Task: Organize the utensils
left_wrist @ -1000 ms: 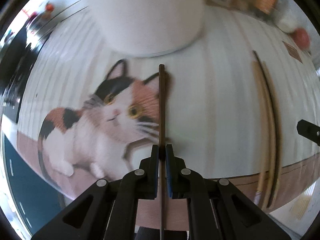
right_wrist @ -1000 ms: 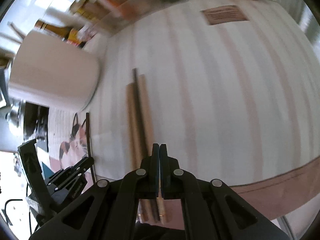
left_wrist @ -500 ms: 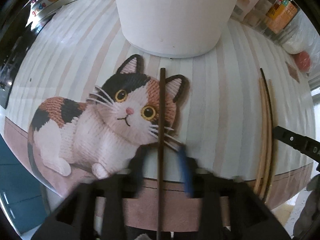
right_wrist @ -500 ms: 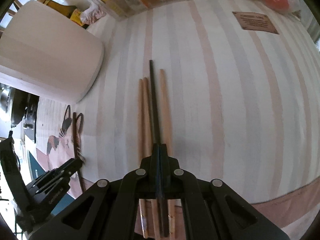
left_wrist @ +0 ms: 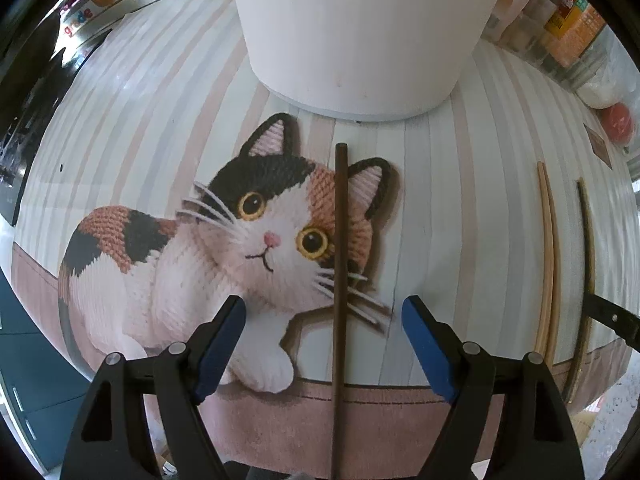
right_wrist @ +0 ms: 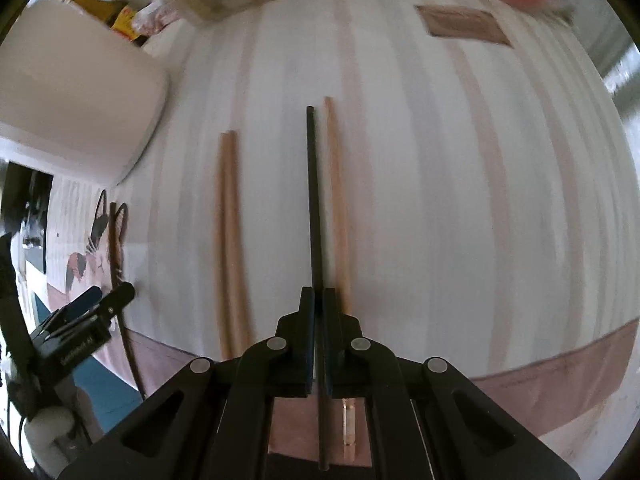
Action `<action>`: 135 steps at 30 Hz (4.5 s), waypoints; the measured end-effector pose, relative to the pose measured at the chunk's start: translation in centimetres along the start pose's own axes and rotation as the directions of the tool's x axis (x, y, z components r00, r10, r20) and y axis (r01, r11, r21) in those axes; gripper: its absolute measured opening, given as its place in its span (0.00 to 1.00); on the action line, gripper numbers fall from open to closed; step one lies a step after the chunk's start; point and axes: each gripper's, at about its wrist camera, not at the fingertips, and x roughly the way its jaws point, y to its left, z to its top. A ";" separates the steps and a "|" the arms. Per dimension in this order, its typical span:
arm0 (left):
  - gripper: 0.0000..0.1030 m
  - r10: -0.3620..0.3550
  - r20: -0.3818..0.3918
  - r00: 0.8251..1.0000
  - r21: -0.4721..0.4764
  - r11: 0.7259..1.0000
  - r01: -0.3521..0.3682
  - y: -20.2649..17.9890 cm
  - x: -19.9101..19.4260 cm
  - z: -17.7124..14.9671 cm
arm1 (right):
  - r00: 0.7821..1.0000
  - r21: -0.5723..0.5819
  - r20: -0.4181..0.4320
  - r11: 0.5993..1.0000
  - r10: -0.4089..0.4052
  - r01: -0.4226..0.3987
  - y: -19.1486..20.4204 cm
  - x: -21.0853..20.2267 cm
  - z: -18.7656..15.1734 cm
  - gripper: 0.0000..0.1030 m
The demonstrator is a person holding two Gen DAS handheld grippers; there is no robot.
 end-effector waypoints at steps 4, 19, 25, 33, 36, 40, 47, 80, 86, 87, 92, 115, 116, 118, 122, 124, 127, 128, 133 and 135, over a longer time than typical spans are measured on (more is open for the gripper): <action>0.78 0.002 -0.001 1.000 0.006 1.000 -0.002 -0.3 0.0 0.7 | 1.000 0.057 0.020 0.998 -0.021 0.020 -2.0 -0.4 0.0 0.03; 0.04 -0.003 0.030 1.000 0.054 0.999 0.002 -1.6 -0.7 2.6 | 0.994 -0.048 0.001 0.992 0.113 -0.112 4.9 -0.3 1.7 0.06; 0.04 -0.010 0.025 1.000 0.021 1.000 0.009 -0.2 -1.0 3.0 | 0.996 -0.094 -0.048 0.992 0.077 -0.081 6.2 2.2 0.9 0.04; 0.05 -0.052 0.018 0.998 0.017 0.998 0.052 0.6 -0.8 3.4 | 0.998 -0.089 -0.057 0.996 0.009 -0.014 5.3 1.9 1.5 0.00; 0.07 -0.066 0.009 0.998 0.010 0.998 0.066 1.0 -0.8 4.1 | 0.998 -0.090 -0.056 0.996 -0.012 0.006 5.6 1.9 2.7 0.01; 0.08 -0.102 -0.012 0.995 -0.011 0.995 0.101 2.0 -0.7 5.5 | 0.997 -0.094 -0.064 0.995 -0.040 0.034 6.1 2.0 4.1 0.05; 0.09 -0.178 -0.026 0.984 -0.068 0.982 0.176 3.9 -0.6 8.0 | 0.998 -0.067 -0.055 0.997 -0.030 0.027 6.4 2.1 5.7 0.09; 0.03 -0.108 0.244 0.964 -0.031 0.992 0.119 6.3 -12.6 8.8 | 0.998 -0.053 -0.025 0.996 0.066 -0.067 3.0 -1.5 7.8 0.15; 0.03 -0.092 0.253 0.963 -0.018 0.995 0.099 5.2 -12.8 9.0 | 0.998 -0.072 -0.051 0.997 -0.041 0.037 3.3 1.2 8.4 0.38; 0.03 -0.088 0.254 0.963 -0.014 0.995 0.095 5.0 -12.8 9.0 | 0.998 -0.081 -0.042 0.996 -0.051 0.047 3.6 1.3 8.4 0.32; 0.03 -0.087 0.263 0.961 -0.004 0.996 0.091 4.7 -13.2 9.0 | 0.995 -0.136 -0.022 0.986 -0.102 0.098 4.5 1.8 8.4 0.05; 0.03 -0.101 0.413 0.905 0.059 0.995 0.085 3.8 -21.5 6.9 | 0.914 -0.215 0.350 0.967 0.205 -0.134 6.8 -12.1 4.7 0.05; 0.03 -0.105 0.421 0.901 0.061 0.994 0.087 3.8 -21.9 6.8 | 0.908 -0.223 0.362 0.965 0.211 -0.136 7.0 -12.6 4.7 0.04; 0.03 -0.105 0.439 0.892 0.063 0.994 0.087 3.7 -22.6 6.7 | 0.895 -0.236 0.386 0.962 0.223 -0.138 7.3 -13.6 4.9 0.04; 0.03 -0.109 0.471 0.875 0.058 0.994 0.093 3.7 -24.1 6.7 | 0.870 -0.262 0.431 0.956 0.241 -0.134 7.9 -15.6 5.5 0.04; 0.03 -0.111 0.485 0.867 0.052 0.994 0.098 3.8 -24.8 6.8 | 0.860 -0.273 0.445 0.952 0.251 -0.137 8.2 -16.7 5.8 0.04; 0.03 -0.107 0.504 0.857 0.048 0.994 0.095 4.0 -25.8 6.9 | 0.846 -0.295 0.461 0.946 0.267 -0.138 8.7 -18.4 6.3 0.04; 0.03 -0.107 0.507 0.855 0.049 0.994 0.095 4.2 -25.9 6.9 | 0.838 -0.298 0.472 0.944 0.273 -0.139 8.8 -19.0 6.5 0.04; 0.03 -0.088 0.529 0.844 0.035 0.996 0.082 4.8 -27.1 6.9 | 0.820 -0.328 0.493 0.935 0.292 -0.136 9.6 -21.1 7.2 0.04; 0.03 -0.079 0.535 0.841 0.023 0.997 0.079 5.2 -27.4 6.9 | 0.810 -0.339 0.502 0.931 0.303 -0.138 9.8 -21.9 7.2 0.04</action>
